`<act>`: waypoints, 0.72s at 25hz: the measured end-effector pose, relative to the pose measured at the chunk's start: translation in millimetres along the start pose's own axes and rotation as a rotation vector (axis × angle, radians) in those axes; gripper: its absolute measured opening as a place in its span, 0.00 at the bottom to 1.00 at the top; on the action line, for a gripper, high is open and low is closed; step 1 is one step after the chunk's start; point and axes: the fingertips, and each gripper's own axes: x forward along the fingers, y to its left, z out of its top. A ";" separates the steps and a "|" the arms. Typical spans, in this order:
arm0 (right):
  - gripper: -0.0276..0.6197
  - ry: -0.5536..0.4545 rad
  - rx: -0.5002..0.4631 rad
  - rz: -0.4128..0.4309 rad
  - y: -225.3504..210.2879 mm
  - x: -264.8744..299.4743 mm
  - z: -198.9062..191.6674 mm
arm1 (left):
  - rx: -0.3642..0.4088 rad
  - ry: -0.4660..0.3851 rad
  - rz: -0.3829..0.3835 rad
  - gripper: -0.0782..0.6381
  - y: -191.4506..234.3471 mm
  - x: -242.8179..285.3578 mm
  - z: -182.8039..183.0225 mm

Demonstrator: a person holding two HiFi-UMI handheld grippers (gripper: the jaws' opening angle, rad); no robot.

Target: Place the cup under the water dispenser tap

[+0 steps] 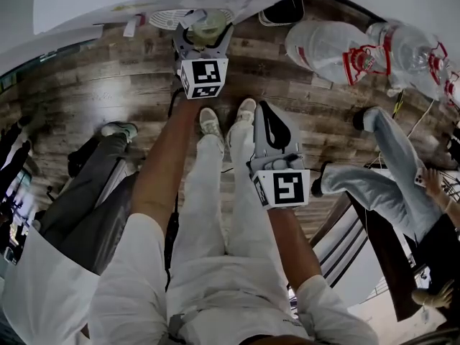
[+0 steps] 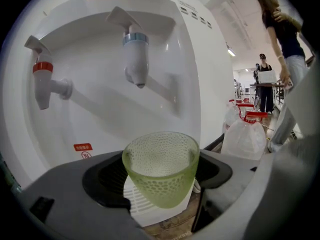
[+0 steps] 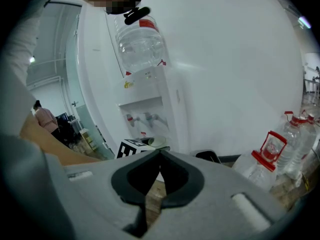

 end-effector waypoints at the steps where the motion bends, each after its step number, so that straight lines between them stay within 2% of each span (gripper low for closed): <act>1: 0.04 0.002 0.003 0.004 -0.2 -0.2 -1.6 | 0.003 0.002 0.002 0.65 1.0 1.3 -1.4; 7: 0.04 0.022 0.005 -0.004 -6.5 1.0 -9.1 | -0.009 -0.012 0.005 0.65 6.8 9.1 1.4; 18: 0.04 0.030 0.004 -0.013 -10.1 2.7 -11.1 | -0.001 0.014 -0.009 0.65 2.4 14.2 -10.4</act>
